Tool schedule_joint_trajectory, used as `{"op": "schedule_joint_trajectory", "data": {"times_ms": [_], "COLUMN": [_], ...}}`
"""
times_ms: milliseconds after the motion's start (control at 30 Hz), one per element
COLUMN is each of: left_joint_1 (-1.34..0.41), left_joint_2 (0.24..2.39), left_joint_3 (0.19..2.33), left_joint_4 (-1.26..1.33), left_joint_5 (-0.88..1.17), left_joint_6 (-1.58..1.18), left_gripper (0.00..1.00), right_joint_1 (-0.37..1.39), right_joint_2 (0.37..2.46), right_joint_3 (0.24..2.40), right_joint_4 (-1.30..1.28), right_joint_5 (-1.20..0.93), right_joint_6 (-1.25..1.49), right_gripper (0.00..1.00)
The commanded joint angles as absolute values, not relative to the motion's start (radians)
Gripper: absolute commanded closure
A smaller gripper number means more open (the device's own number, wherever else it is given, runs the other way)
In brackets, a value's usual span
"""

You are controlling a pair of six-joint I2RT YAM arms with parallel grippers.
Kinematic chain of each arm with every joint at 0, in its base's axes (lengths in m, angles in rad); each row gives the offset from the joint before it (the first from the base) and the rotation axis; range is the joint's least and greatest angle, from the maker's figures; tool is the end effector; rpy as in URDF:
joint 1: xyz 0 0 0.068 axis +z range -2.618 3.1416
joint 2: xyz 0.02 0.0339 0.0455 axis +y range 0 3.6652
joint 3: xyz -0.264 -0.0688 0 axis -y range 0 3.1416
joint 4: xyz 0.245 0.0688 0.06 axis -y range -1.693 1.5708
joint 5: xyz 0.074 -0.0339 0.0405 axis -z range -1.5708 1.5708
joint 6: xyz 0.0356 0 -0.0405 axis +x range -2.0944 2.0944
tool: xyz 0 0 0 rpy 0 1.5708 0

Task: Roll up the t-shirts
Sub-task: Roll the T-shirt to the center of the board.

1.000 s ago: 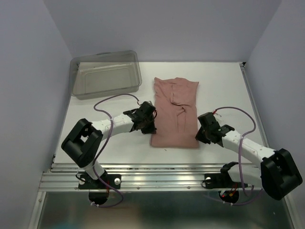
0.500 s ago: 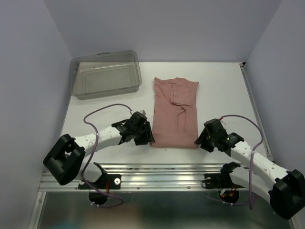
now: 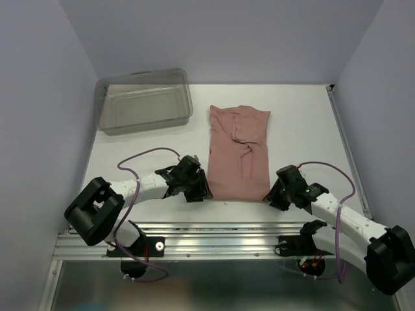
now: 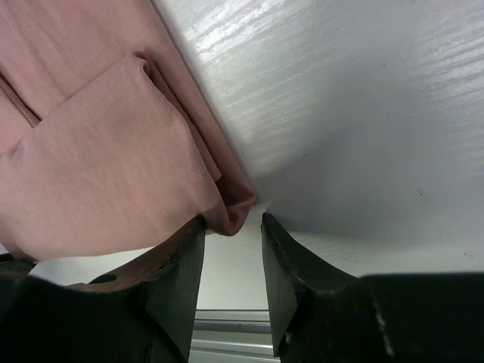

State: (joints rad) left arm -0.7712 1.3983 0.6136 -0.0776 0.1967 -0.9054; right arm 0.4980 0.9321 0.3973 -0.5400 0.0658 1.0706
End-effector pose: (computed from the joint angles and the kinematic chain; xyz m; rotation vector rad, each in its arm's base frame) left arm 0.1825 -0.1871 0.1602 -0.0816 2.6637 -0.9081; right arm 0.1383 0.0725 0.1559 0.7881 2.5971 0.4222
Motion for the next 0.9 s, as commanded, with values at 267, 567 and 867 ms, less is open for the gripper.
{"op": "schedule_joint_trajectory", "data": {"times_ms": [267,567,867], "left_joint_1": [-0.775,-0.773,-0.750], "left_joint_2": [1.457,1.459,1.482], "left_joint_3": [0.615,0.670,0.778], "left_joint_4": [-0.038,-0.095,-0.208], "left_joint_5": [0.206,0.221,0.256], "left_joint_6": [-0.914,-0.902,-0.888], "left_gripper": [0.65,1.00,1.00], "right_joint_1": [0.500,0.500,0.500], "right_joint_2": [0.963,0.945,0.936], "right_joint_3": [0.416,0.446,0.512], "right_joint_4": [-0.495,-0.535,-0.580], "right_joint_5": [0.098,0.113,0.146], "right_joint_6": [1.066,1.055,1.051], "right_gripper": [0.76,0.99,0.99]}}
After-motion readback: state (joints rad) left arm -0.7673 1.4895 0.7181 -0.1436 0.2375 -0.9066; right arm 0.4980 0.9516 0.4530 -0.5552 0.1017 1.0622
